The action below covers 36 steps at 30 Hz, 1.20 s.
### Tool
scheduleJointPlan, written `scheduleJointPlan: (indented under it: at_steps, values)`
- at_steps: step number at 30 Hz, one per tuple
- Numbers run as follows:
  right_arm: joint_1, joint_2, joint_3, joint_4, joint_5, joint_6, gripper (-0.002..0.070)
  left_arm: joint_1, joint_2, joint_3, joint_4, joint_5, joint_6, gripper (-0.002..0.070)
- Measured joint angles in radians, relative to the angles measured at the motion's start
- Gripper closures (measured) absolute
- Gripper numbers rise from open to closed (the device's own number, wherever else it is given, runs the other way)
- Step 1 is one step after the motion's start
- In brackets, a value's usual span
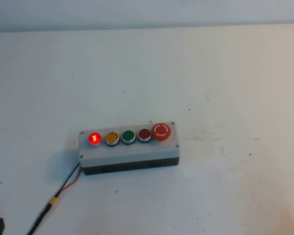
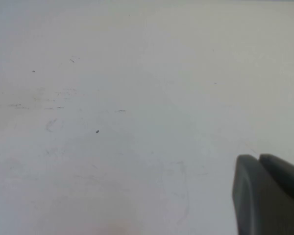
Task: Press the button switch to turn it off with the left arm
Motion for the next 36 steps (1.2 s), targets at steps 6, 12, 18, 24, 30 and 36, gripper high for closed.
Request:
scheduleJointPlan:
  at_steps: [6,12,18,24,30,36]
  values:
    - [0.000,0.000,0.000,0.000,0.000,0.000,0.0692,0.000,0.000,0.000,0.000,0.000,0.000,0.0677]
    - [0.000,0.000,0.000,0.000,0.000,0.000,0.0692,0.000,0.000,0.000,0.000,0.000,0.000,0.0677]
    - [0.000,0.000,0.000,0.000,0.000,0.000,0.0692,0.000,0.000,0.000,0.000,0.000,0.000,0.0677]
    - [0.000,0.000,0.000,0.000,0.000,0.000,0.0692,0.000,0.000,0.000,0.000,-0.001,0.000,0.0677]
    - [0.000,0.000,0.000,0.000,0.000,0.000,0.0692,0.000,0.000,0.000,-0.004,-0.015,-0.025,0.0677]
    - [0.000,0.000,0.000,0.000,0.000,0.000,0.0692,0.000,0.000,0.000,-0.148,-0.124,-0.141,0.0677]
